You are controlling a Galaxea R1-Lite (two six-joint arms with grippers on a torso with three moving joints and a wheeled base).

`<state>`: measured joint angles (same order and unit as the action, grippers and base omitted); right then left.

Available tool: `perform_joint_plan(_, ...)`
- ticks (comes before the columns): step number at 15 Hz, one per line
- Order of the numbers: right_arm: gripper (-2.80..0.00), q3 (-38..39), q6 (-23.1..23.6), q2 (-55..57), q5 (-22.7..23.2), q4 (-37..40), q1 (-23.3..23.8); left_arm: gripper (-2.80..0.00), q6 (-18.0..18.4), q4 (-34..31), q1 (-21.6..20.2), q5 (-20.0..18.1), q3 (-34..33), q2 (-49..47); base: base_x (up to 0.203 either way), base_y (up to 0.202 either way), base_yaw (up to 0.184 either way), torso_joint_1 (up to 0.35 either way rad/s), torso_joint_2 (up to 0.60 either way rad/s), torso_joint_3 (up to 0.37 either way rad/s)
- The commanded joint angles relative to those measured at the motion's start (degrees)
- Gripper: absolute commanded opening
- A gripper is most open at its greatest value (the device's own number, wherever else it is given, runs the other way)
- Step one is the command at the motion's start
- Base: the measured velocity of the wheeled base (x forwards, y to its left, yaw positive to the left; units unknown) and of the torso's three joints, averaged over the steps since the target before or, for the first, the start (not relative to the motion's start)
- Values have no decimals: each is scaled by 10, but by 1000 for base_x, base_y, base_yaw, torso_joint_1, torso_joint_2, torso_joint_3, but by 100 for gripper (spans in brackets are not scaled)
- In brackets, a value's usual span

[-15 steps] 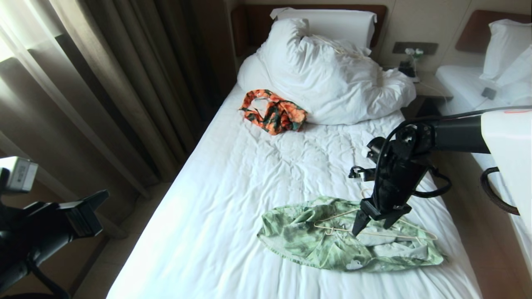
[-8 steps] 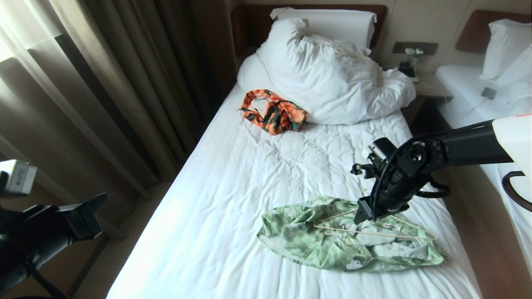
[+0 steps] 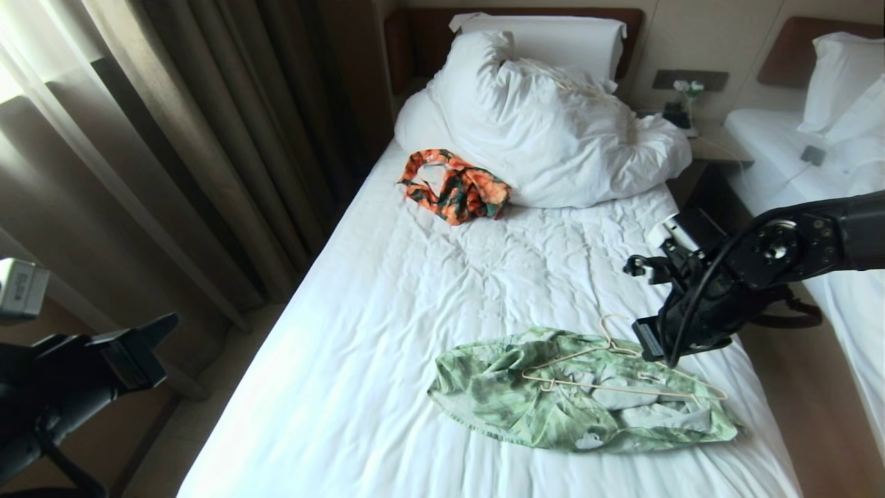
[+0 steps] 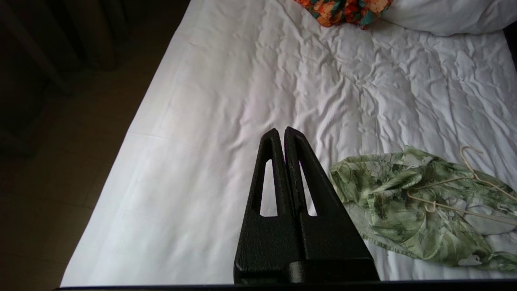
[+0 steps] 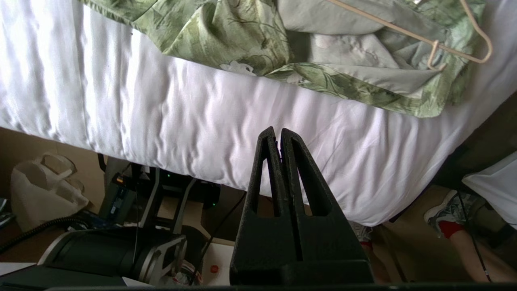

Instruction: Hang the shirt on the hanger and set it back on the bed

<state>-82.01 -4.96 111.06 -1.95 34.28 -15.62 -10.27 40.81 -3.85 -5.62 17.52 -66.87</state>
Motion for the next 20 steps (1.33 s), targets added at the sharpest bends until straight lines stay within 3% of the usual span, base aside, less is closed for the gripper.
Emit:
perform_joint_plan(1,-280,20,-20,-66,0,-7,20,-280,-6,2,1,-11,1,15,0,0,0,0,0,0)
perform_joint_plan(7,-280,128,-32,-187,-1,-105,35,-280,-10,1,2,-22,-3,58,0,0,0,0,0,0)
perform_joint_plan(13,-280,175,-34,-358,-39,-112,28,-280,-6,-11,2,-13,-11,168,0,0,0,0,0,0)
perform_joint_plan(15,-280,194,-36,-430,-51,-110,28,-280,-5,-55,2,-13,-12,229,0,0,0,0,0,0)
perform_joint_plan(20,-280,231,-46,-626,-74,-55,26,-280,-5,-255,2,-46,10,399,0,0,0,0,0,0)
